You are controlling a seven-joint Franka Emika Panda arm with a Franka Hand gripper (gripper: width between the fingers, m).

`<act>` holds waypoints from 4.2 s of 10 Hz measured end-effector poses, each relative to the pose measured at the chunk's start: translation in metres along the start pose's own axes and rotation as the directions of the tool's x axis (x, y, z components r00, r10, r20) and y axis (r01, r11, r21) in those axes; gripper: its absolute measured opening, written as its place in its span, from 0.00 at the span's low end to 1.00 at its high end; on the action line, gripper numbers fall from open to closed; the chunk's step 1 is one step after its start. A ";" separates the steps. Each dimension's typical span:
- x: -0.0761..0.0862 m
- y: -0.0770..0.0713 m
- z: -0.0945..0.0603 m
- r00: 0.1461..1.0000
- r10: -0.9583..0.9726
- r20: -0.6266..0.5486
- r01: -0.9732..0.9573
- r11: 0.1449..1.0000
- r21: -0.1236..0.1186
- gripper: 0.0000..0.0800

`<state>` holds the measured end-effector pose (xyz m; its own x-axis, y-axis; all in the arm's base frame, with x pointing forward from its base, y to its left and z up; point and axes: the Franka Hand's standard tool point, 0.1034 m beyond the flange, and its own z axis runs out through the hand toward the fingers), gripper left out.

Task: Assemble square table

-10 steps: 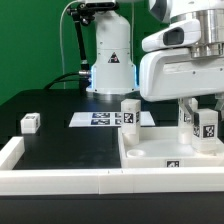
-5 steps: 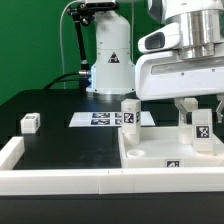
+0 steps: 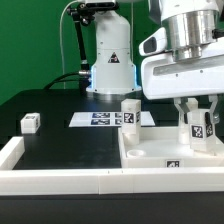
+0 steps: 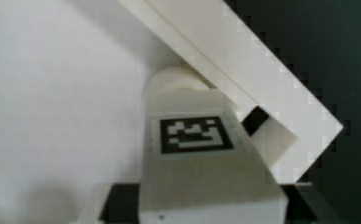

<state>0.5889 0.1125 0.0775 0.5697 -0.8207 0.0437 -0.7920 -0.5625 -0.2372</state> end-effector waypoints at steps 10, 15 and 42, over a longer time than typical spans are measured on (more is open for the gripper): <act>-0.006 -0.014 -0.004 0.975 -0.221 0.011 0.221 0.975 0.012 0.80; -0.004 -0.009 -0.003 0.774 -0.633 0.027 0.633 0.774 0.000 0.81; -0.005 0.000 0.000 0.951 0.308 -0.034 -0.308 0.951 -0.004 0.37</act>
Offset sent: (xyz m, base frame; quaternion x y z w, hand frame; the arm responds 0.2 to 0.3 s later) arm 0.0000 0.0000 0.0000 0.0000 0.0000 0.1296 0.9916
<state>0.5863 0.1170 0.0769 0.2904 -0.9569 0.0018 -0.9300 -0.2826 -0.2350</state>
